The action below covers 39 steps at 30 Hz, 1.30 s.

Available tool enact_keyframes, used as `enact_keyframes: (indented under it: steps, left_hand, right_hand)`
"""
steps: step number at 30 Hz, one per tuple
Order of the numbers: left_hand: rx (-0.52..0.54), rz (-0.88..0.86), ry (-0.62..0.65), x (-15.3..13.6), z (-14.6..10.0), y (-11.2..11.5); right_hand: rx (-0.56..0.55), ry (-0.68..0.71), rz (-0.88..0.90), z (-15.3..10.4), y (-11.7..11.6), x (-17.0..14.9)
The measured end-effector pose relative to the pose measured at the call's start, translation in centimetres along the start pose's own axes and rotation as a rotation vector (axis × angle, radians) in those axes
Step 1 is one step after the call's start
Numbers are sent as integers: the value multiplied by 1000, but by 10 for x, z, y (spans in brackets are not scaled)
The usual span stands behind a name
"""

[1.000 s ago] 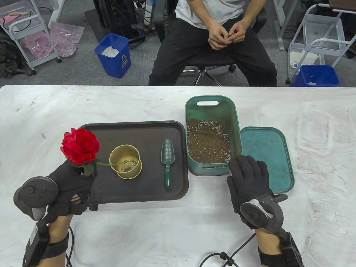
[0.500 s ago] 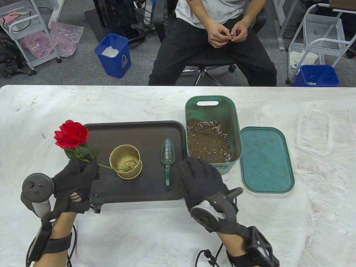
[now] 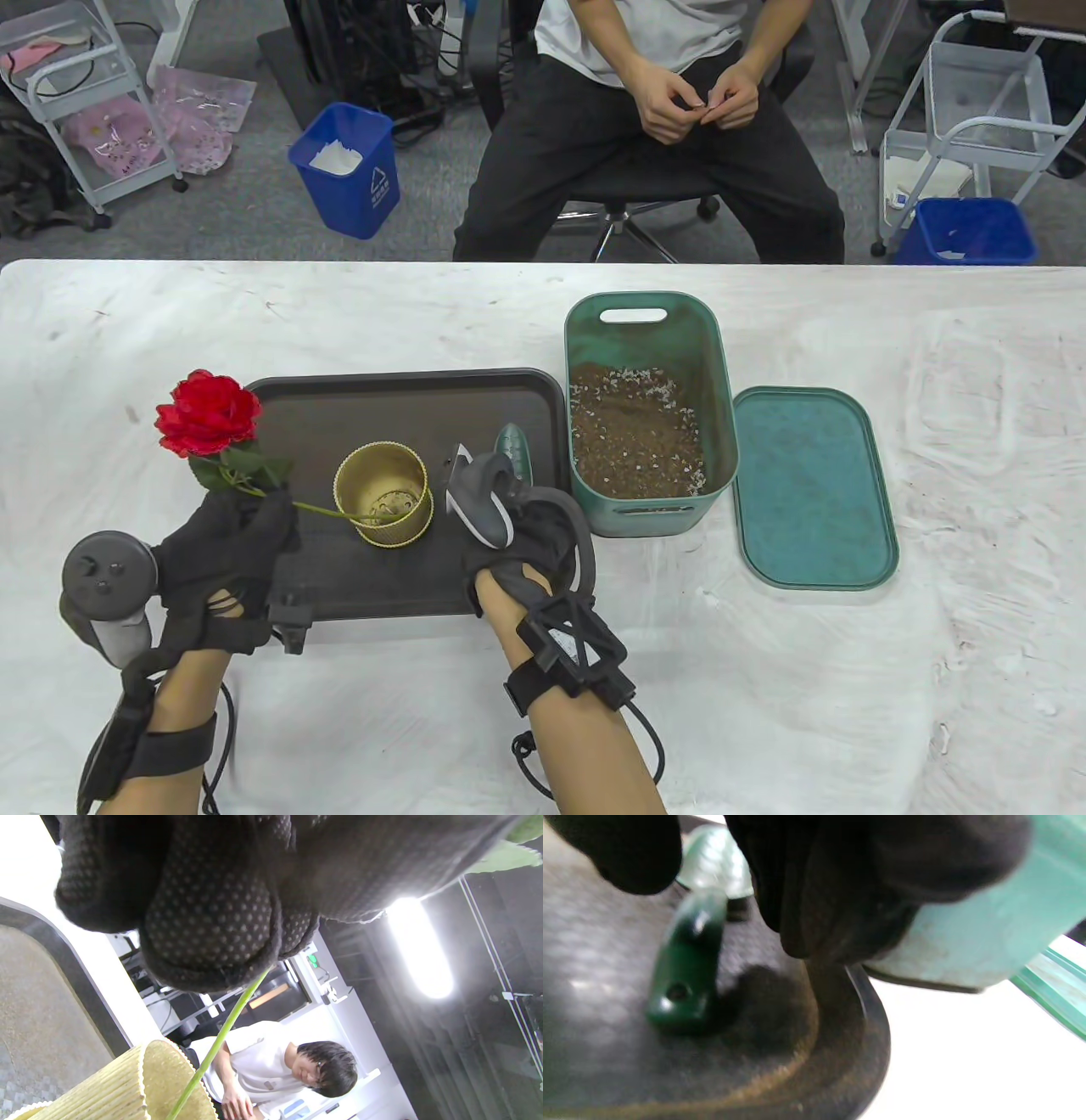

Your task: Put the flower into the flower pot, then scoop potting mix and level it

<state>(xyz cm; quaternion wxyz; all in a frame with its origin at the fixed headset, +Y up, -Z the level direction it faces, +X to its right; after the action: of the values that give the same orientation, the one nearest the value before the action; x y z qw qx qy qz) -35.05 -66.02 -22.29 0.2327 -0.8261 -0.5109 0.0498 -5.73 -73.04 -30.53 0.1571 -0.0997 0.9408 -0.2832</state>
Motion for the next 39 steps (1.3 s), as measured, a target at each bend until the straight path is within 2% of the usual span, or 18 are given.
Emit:
enact_keyframes:
  steps: [4, 9, 12, 15, 17, 18, 20, 25, 30, 35, 39]
  left_hand:
    - [2, 3, -2, 0, 1, 0]
    - [11, 13, -2, 0, 0, -1]
    - [10, 10, -4, -1, 1, -1]
    - [11, -5, -20, -3, 1, -1]
    - [13, -1, -20, -3, 1, -2]
    - [13, 0, -21, -3, 1, -2]
    - [13, -5, -27, -4, 1, -2]
    - [21, -6, -43, -5, 1, -4]
    - [26, -9, -61, -9, 3, -5]
    - [31, -7, -70, -9, 3, -7]
    - [33, -3, -70, -9, 3, -7]
  right_hand:
    - [44, -7, 56, 13, -6, 1]
    - [-2, 15, 67, 10, -1, 3]
    - [-104, 63, 112, -7, 19, -1]
    - [-217, 149, 159, -39, 60, -21]
    - [-284, 206, 219, -56, 81, -40]
    - [-331, 238, 283, -65, 99, -57]
    - [-363, 265, 371, -67, 117, -82]
    - [-254, 235, 545, -46, 138, -142]
    - [-258, 137, 530, -22, 141, -186]
    - [-215, 38, 477, 9, 140, -194]
    - [-115, -11, 418, 34, 136, -185]
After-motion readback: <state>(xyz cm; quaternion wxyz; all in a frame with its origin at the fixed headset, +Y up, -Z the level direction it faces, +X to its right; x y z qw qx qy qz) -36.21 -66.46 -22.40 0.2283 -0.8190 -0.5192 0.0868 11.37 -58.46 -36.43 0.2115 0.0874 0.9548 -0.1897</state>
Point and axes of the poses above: the tracker on the back of each hand, its own x axis roughly to the thumb side, its own z axis roughly from the wrist to the fingertips, y = z × x, the point moved 1 cm from there along z, roughly from the wrist to the fingertips, and after that the axes turned 10 degrees about x, right-handed, at the moved point
